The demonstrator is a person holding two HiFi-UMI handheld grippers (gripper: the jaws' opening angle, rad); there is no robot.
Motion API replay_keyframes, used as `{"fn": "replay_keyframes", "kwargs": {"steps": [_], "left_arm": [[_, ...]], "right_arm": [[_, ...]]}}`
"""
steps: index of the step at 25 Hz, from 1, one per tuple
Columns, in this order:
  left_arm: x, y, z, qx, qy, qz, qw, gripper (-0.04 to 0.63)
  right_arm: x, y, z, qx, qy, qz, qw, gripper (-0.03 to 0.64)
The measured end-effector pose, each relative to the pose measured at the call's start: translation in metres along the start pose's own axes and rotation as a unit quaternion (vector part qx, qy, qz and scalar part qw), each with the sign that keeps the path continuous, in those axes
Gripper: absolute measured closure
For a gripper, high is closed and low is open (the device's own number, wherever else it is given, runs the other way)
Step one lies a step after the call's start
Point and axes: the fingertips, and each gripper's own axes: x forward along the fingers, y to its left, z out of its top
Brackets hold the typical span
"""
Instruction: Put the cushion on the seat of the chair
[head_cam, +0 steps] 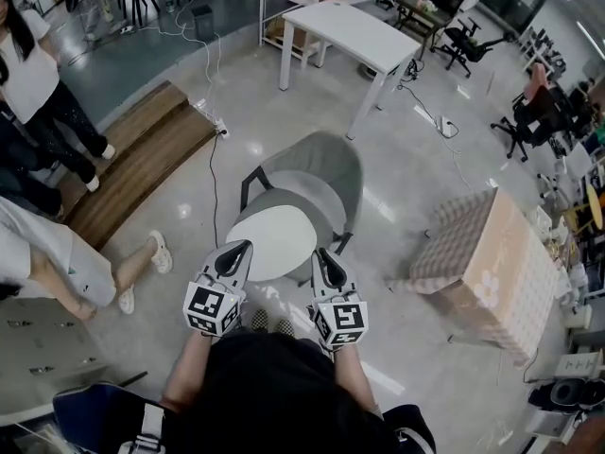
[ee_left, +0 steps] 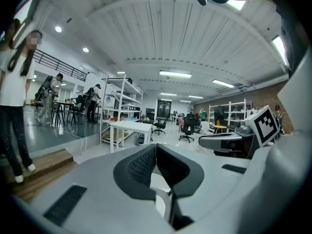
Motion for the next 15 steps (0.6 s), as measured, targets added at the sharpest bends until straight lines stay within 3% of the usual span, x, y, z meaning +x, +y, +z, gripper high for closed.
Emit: {"fn": "replay_keyframes", "kwargs": {"steps": [15], "left_arm": [[0.0085, 0.0023, 0.0065, 0.004, 0.005, -0.009, 0.9999, 0.573]], "right_arm": [[0.0059, -0.0051, 0.005, 0.013, -0.001, -0.005, 1.0, 0.552]]}}
